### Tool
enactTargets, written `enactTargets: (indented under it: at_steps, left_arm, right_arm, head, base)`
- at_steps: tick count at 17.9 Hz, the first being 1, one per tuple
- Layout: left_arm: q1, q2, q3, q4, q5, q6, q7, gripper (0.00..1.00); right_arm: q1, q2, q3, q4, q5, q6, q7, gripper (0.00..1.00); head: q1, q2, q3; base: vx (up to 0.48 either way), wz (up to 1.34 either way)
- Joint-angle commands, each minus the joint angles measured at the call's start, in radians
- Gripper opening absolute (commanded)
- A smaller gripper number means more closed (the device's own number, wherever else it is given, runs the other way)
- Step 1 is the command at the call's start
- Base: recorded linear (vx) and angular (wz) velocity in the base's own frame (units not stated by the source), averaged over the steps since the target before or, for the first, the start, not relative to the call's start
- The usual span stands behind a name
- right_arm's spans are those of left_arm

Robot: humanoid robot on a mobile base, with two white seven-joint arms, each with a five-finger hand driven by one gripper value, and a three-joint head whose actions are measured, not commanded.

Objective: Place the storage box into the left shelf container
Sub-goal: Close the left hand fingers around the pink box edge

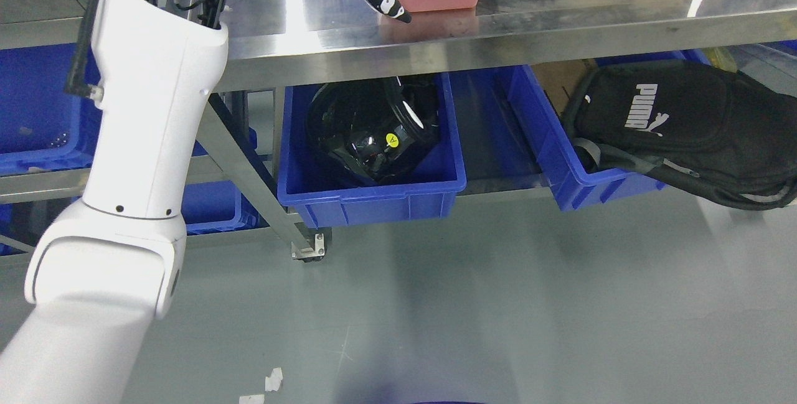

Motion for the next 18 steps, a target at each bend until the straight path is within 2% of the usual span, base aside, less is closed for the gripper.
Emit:
enactTargets:
  at_steps: [1,12,15,18]
  left_arm:
    - [-0.054,-0.049,-0.051,0.222,-0.078,0.001,-0.019,0.94]
    - [-0.075,-0.049,-0.048,0.302,-0.111,-0.005,-0.003,0.94]
    - [-0.075,-0.049,-0.047,0.310,-0.111,-0.012,0.065,0.88]
    - [-0.075,-0.049,-0.045,0.310,-0.110,-0.012,0.067,0.77]
  right_arm:
    - [-0.005,-0.017,0.000,-0.017,-0.021,0.001,0.001,1.00]
    - [-0.005,-0.017,0.000,-0.017,-0.021,-0.001,-0.001,1.00]
    - [-0.005,-0.017,0.000,-0.017,-0.021,0.001,0.001,1.00]
    - [-0.005,-0.017,0.000,-0.017,-0.021,0.000,-0.001,1.00]
  head:
    - [0.0000,0.000,0.000]
    - [0.0000,0.000,0.000]
    - [0.0000,0.000,0.000]
    - [0.0000,0.000,0.000]
  base:
    - [0.000,0.00]
    - [0.000,0.00]
    - [0.000,0.00]
    - [0.000,0.00]
